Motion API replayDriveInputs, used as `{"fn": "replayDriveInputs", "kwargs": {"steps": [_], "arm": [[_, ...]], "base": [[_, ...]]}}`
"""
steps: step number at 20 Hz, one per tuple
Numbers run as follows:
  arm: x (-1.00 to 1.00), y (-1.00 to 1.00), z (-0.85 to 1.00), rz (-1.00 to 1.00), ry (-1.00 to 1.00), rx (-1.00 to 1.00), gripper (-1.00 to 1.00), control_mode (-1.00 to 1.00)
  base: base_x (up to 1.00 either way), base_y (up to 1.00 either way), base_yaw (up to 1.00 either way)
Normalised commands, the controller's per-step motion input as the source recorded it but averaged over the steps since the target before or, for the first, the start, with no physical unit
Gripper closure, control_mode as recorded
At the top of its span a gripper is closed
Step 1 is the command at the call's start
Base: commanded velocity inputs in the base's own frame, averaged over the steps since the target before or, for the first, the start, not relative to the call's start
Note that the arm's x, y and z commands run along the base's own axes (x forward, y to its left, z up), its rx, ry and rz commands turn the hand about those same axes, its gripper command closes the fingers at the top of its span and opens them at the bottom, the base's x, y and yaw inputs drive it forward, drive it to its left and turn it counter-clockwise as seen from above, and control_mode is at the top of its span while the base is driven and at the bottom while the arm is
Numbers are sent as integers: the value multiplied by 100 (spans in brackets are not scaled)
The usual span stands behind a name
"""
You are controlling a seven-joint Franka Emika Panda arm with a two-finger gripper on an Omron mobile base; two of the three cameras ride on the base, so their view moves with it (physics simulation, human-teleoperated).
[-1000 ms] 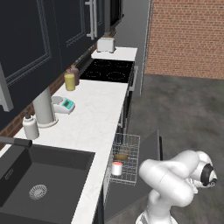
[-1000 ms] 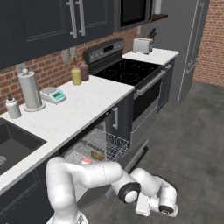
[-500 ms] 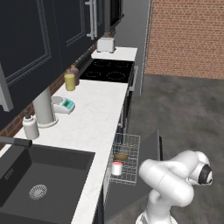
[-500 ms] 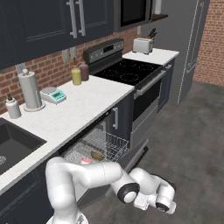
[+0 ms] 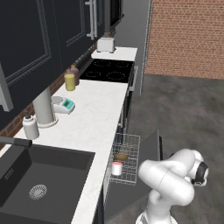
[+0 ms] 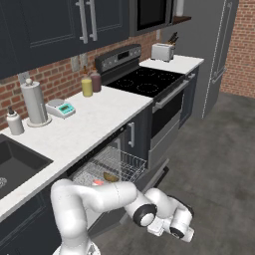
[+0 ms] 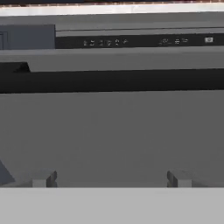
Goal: Pick up the cup and bowl from the counter, place them in the dishwasher, and close the dishwasher door.
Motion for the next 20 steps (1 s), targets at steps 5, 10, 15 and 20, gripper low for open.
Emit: {"fn": "replayDriveInputs", "kwargs": {"steps": [5, 10, 15, 20], "arm": [[35, 11, -63, -8, 0, -2, -100, -100], [16, 24, -36, -7, 0, -1, -100, -100], [4, 41, -43, 0, -7, 4, -100, -100], [16, 63, -44, 8, -1, 13, -100, -100]], "base": [[0, 0, 0], [0, 0, 0], [0, 0, 0], [0, 0, 0]]}}
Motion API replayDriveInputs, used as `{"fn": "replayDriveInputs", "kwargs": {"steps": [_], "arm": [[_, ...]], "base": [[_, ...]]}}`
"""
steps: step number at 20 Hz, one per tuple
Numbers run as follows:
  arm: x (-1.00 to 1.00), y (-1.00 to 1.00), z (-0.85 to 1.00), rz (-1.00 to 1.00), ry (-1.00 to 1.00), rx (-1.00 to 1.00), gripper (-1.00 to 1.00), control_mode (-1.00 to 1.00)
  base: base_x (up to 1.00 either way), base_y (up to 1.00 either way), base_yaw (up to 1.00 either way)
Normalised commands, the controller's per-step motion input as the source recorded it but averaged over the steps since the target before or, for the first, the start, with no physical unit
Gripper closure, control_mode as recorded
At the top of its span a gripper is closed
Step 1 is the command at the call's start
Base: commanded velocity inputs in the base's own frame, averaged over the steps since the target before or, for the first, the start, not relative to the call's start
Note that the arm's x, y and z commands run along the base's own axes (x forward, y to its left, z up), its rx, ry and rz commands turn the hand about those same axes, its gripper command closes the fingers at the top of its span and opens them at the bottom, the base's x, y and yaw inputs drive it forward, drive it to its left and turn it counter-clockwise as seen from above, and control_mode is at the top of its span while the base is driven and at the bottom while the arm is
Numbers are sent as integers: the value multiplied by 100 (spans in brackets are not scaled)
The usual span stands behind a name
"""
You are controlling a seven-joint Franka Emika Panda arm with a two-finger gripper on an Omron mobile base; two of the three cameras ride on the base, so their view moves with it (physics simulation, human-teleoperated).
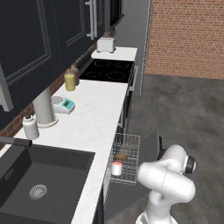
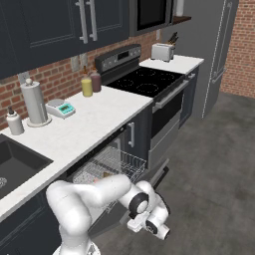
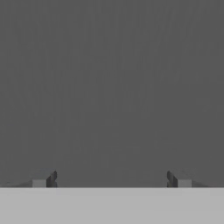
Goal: Pick up the cup and bowl from the counter, place them in the dishwasher, and close the dishwasher door.
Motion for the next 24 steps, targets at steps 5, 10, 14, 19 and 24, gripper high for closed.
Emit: {"fn": "replayDriveInputs", "kwargs": {"steps": [5, 10, 14, 19, 24], "arm": [[42, 83, 26, 32, 1, 19, -100, -100], [40, 88, 99, 37, -7, 27, -100, -100], [30, 100, 100, 37, -12, 21, -100, -100], [20, 100, 66, 28, -20, 19, -100, -100], [4, 100, -10, 21, -15, 14, -100, -100]], "base": [[0, 0, 0], [0, 0, 0], [0, 0, 0], [0, 0, 0], [0, 0, 0]]}}
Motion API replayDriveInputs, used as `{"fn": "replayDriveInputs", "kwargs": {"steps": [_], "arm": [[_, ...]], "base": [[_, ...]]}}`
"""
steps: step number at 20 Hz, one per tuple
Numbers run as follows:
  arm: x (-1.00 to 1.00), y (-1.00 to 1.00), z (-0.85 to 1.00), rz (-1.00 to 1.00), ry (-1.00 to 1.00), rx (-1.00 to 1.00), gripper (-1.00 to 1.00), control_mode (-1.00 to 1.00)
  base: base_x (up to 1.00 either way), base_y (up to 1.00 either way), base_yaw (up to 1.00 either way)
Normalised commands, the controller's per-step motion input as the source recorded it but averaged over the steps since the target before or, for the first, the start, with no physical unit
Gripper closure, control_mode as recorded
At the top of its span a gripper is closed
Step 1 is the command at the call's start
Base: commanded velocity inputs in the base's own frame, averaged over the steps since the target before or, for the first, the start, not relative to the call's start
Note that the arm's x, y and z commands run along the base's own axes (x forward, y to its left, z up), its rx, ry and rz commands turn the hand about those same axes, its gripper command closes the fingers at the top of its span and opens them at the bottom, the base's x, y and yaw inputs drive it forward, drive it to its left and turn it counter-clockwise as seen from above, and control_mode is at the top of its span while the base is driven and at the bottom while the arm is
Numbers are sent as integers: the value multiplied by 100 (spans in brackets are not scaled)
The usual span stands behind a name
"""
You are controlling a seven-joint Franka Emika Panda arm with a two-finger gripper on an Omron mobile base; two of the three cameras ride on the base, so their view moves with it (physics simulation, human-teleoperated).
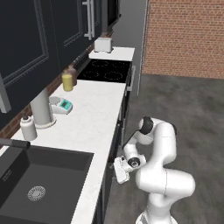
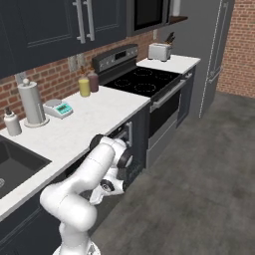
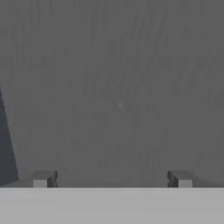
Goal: Pick up the cup and bowl from the counter, place them in the dishwasher, and close the dishwasher door.
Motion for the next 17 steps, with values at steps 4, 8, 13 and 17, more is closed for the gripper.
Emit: {"fn": "replayDriveInputs", "kwargs": {"steps": [4, 8, 13, 17], "arm": [[0, 82, -61, 12, -2, 27, -100, -100], [0, 34, -41, 0, -4, 35, -100, -100], [1, 4, -5, 0, -4, 39, -100, -100], [11, -3, 0, 6, 0, 12, -100, -100]], "base": [[0, 0, 0], [0, 0, 0], [0, 0, 0], [0, 0, 0]]}}
